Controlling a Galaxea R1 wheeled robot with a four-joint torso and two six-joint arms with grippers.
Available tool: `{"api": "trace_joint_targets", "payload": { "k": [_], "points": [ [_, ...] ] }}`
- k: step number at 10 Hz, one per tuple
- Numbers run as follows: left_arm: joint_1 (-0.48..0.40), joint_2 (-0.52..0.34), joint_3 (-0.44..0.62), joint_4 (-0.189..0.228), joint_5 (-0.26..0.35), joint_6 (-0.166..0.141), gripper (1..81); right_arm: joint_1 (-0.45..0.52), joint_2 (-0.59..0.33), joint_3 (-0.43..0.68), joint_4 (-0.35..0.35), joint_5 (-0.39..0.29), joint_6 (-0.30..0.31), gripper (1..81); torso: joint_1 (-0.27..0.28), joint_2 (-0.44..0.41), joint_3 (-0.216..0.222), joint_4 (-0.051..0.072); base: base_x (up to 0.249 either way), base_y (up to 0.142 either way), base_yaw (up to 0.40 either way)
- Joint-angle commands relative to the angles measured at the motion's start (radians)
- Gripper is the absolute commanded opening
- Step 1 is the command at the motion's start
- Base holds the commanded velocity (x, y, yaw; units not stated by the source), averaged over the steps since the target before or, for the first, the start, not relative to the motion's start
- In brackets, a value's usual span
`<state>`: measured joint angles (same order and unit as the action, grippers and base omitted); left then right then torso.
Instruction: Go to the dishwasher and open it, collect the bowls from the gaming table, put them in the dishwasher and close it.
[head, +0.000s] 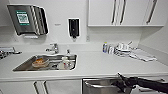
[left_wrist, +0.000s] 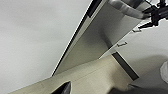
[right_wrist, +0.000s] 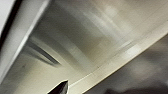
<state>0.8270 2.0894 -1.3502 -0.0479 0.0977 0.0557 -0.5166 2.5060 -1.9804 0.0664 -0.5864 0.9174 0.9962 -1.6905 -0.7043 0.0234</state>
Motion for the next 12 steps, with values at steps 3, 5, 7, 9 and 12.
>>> {"api": "trace_joint_targets", "payload": {
  "k": [3, 5, 7, 9, 12],
  "points": [
    [-0.114, -0.018, 0.019, 0.014, 0.017, 0.006, 81.1, 0.011, -0.111, 0.089, -0.020, -0.174, -0.032, 81.1, 0.000, 0.000, 0.000, 0.000, 0.000, 0.000, 0.000],
    [-0.108, -0.017, 0.013, 0.014, 0.017, 0.006, 81.1, 0.008, -0.108, 0.098, -0.020, -0.165, -0.037, 81.1, 0.000, 0.000, 0.000, 0.000, 0.000, 0.000, 0.000],
    [-0.098, -0.008, -0.004, 0.014, 0.017, 0.007, 81.1, 0.000, -0.100, 0.101, -0.022, -0.162, -0.037, 81.1, 0.000, 0.000, 0.000, 0.000, 0.000, 0.000, 0.000],
    [-0.096, -0.008, -0.007, 0.013, 0.017, 0.007, 81.1, -0.006, -0.097, 0.101, -0.022, -0.161, -0.038, 81.1, 0.000, 0.000, 0.000, 0.000, 0.000, 0.000, 0.000],
    [-0.096, -0.006, -0.007, 0.014, 0.017, 0.006, 81.1, -0.007, -0.095, 0.101, -0.022, -0.155, -0.038, 81.1, 0.000, 0.001, 0.000, 0.000, -0.047, 0.000, 0.000]
  ]
}}
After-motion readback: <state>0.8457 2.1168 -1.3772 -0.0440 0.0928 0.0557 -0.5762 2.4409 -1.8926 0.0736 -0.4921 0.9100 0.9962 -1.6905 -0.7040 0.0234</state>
